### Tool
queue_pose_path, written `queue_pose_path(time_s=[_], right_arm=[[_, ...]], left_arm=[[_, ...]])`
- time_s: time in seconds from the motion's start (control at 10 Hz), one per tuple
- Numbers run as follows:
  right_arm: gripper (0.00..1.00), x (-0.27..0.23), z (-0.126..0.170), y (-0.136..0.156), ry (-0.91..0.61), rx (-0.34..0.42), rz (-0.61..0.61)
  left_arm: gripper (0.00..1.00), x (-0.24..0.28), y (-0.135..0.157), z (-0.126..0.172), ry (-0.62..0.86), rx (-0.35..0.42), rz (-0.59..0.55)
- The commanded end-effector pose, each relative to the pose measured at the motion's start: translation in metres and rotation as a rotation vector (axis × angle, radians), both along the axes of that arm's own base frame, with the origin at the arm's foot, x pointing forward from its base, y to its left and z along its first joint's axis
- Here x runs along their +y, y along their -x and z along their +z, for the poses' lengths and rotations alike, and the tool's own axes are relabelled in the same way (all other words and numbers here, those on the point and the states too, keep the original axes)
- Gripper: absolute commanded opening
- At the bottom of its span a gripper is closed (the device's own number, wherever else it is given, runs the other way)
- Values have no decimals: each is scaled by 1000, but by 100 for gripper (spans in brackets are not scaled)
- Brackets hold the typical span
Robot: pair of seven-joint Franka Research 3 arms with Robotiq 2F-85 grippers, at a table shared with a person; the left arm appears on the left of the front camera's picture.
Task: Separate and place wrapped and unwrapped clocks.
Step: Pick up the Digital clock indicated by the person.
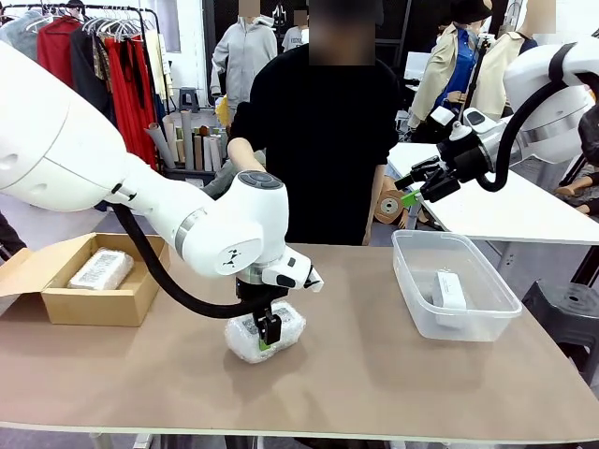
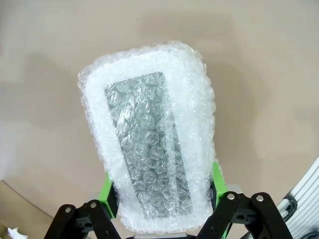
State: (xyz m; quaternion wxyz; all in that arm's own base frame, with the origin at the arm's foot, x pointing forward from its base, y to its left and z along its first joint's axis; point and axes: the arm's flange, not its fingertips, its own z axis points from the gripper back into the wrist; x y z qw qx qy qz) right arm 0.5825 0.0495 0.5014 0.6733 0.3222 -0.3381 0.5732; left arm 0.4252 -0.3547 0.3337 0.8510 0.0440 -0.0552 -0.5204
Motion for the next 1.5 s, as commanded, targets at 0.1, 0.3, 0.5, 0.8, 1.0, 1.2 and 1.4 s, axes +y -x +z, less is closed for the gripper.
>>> queue_pose_path(time_s=[0.1, 0.3, 0.5, 0.8, 1.0, 1.2, 1.4], right_arm=[[100, 0, 1, 0, 7, -8, 3], [100, 0, 1, 0, 7, -8, 3], [100, 0, 1, 0, 7, -8, 3], [100, 0, 1, 0, 7, -8, 3], [100, 0, 1, 0, 7, -8, 3], [100, 0, 1, 0, 7, -8, 3], [100, 0, 1, 0, 7, -8, 3]], left_arm=[[4, 0, 8, 5, -10, -31, 2], [0, -7, 12, 32, 3, -27, -14], [0, -22, 11, 84, 18, -40, -48], [0, -52, 0, 159, -3, -152, -61], [0, -67, -18, 206, -21, -133, -32], [0, -69, -34, 240, -32, -107, -13], [0, -64, -41, 274, -9, -112, 4]])
